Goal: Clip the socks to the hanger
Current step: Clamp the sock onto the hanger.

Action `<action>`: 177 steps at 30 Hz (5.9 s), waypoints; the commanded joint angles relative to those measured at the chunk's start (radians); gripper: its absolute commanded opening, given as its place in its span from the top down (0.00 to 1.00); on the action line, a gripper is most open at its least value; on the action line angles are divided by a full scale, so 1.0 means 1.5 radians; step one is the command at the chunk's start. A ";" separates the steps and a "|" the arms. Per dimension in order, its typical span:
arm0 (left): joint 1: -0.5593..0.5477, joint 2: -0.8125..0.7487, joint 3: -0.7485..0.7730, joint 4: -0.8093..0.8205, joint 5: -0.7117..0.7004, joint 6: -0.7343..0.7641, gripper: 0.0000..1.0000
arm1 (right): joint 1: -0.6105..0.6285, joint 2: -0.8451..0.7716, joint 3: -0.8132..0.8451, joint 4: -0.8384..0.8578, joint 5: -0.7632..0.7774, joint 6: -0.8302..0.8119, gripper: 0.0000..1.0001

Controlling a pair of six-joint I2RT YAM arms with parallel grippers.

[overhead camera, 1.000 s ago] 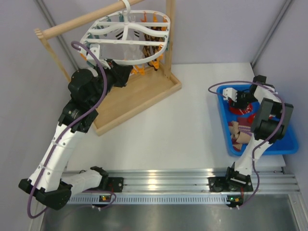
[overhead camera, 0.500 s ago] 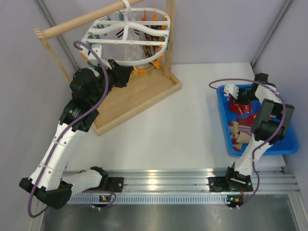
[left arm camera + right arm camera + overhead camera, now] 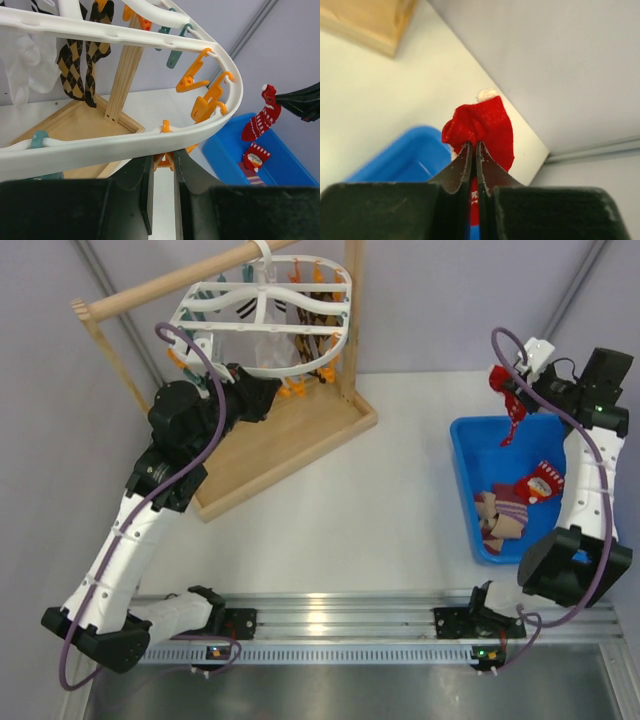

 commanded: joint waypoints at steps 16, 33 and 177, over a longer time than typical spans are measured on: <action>0.007 0.008 0.016 0.060 0.051 -0.048 1.00 | 0.534 -0.185 -0.225 0.550 0.224 0.799 1.00; 0.008 0.014 0.007 0.058 0.062 -0.081 1.00 | 0.729 -0.056 -0.149 0.624 0.325 0.844 1.00; 0.200 -0.061 -0.046 0.100 0.206 -0.161 1.00 | 0.741 -0.070 -0.065 0.585 0.224 0.730 0.71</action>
